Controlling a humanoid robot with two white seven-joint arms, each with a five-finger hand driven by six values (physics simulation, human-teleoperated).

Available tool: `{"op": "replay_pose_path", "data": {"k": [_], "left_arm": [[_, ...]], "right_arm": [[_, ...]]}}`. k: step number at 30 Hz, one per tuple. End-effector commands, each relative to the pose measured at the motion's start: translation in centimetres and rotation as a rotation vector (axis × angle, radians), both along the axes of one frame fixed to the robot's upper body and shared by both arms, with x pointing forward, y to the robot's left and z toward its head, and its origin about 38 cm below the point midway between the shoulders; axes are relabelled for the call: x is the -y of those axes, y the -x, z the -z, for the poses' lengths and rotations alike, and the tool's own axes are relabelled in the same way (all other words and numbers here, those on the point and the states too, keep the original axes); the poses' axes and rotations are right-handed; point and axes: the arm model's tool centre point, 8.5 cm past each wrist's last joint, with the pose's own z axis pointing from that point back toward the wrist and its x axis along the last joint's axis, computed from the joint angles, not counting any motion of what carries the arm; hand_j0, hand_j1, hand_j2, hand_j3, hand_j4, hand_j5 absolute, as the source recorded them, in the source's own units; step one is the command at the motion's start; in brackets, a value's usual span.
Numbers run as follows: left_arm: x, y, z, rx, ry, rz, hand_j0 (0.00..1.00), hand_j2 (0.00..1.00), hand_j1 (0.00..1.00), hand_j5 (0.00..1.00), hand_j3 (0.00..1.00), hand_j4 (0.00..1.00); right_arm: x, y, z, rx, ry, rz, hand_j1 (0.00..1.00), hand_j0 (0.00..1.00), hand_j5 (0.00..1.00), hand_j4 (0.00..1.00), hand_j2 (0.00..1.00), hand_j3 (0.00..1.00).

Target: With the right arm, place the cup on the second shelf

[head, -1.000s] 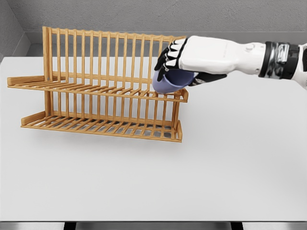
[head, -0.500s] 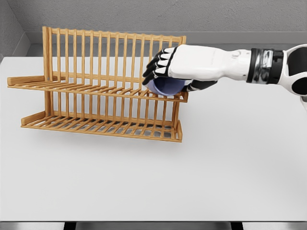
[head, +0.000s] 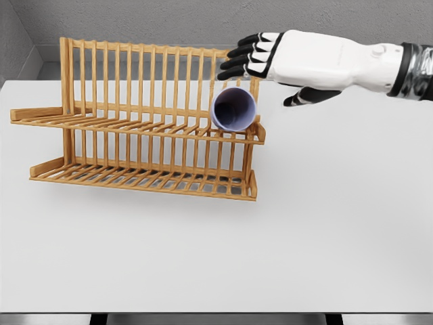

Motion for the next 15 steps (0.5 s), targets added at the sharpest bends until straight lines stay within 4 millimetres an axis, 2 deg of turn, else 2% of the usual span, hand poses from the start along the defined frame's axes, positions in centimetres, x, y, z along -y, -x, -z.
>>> {"op": "replay_pose_path", "data": {"k": [1,4,8,11,13,15], "left_arm": [[0.0,0.0,0.0,0.000,0.000,0.000,1.00,1.00,1.00,1.00,1.00,1.00],[0.0,0.0,0.0,-0.001,0.001,0.000,1.00,1.00,1.00,1.00,1.00,1.00],[0.0,0.0,0.0,-0.001,-0.001,0.000,1.00,1.00,1.00,1.00,1.00,1.00],[0.0,0.0,0.0,0.000,0.001,-0.001,1.00,1.00,1.00,1.00,1.00,1.00],[0.0,0.0,0.0,0.001,0.000,-0.001,1.00,1.00,1.00,1.00,1.00,1.00],[0.0,0.0,0.0,0.000,0.000,0.000,1.00,1.00,1.00,1.00,1.00,1.00]], "right_arm": [[3.0,0.6,-2.6,0.081,0.001,0.036,1.00,1.00,1.00,1.00,1.00,1.00],[4.4,0.7,-1.4,0.050,0.027,0.070,1.00,1.00,1.00,1.00,1.00,1.00],[6.0,1.1,1.5,-0.018,0.029,0.091,1.00,1.00,1.00,1.00,1.00,1.00],[6.8,1.3,2.2,-0.032,0.009,0.114,1.00,1.00,1.00,1.00,1.00,1.00],[8.9,1.8,2.9,-0.042,-0.038,0.171,1.00,1.00,1.00,1.00,1.00,1.00],[9.0,1.8,3.5,-0.055,-0.035,0.177,1.00,1.00,1.00,1.00,1.00,1.00]]}}
